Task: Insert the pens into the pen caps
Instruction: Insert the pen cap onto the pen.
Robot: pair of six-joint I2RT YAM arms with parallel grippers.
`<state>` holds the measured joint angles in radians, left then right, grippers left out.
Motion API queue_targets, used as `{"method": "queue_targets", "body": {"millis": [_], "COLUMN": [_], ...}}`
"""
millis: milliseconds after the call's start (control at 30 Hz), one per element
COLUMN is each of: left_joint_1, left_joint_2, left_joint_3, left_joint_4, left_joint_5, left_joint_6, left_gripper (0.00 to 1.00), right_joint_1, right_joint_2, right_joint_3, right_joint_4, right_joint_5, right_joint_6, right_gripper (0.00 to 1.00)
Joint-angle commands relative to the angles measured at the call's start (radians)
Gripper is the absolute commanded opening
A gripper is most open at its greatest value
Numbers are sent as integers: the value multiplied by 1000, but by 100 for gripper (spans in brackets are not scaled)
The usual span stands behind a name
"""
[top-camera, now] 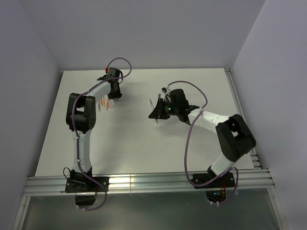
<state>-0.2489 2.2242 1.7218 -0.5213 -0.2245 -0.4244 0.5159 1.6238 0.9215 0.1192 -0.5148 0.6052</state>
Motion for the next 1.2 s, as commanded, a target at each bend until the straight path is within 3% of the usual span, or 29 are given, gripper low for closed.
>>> {"method": "queue_targets", "body": {"millis": [0, 467, 767, 900, 933, 1167], "left_joint_1": [0, -1, -1, 0, -1, 0], "left_joint_2": [-54, -18, 40, 52, 49, -98], "left_joint_3": [-4, 19, 88, 76, 65, -30], "left_joint_4": [-43, -77, -131, -138, -132, -5], "left_joint_5": [24, 50, 103, 137, 151, 237], "left_joint_6": [-8, 4, 9, 3, 0, -89], "left_gripper": [33, 28, 16, 4, 0, 0], "right_joint_1": [-1, 1, 3, 3, 3, 9], "right_joint_2": [-5, -8, -5, 2, 5, 4], "right_joint_3": [11, 11, 25, 37, 43, 56], "right_joint_4": [36, 30, 10, -4, -6, -13], "right_joint_5": [-11, -10, -16, -22, -25, -37], "right_joint_6": [-1, -5, -16, -30, -31, -50], "right_gripper": [0, 0, 0, 0, 0, 0]}}
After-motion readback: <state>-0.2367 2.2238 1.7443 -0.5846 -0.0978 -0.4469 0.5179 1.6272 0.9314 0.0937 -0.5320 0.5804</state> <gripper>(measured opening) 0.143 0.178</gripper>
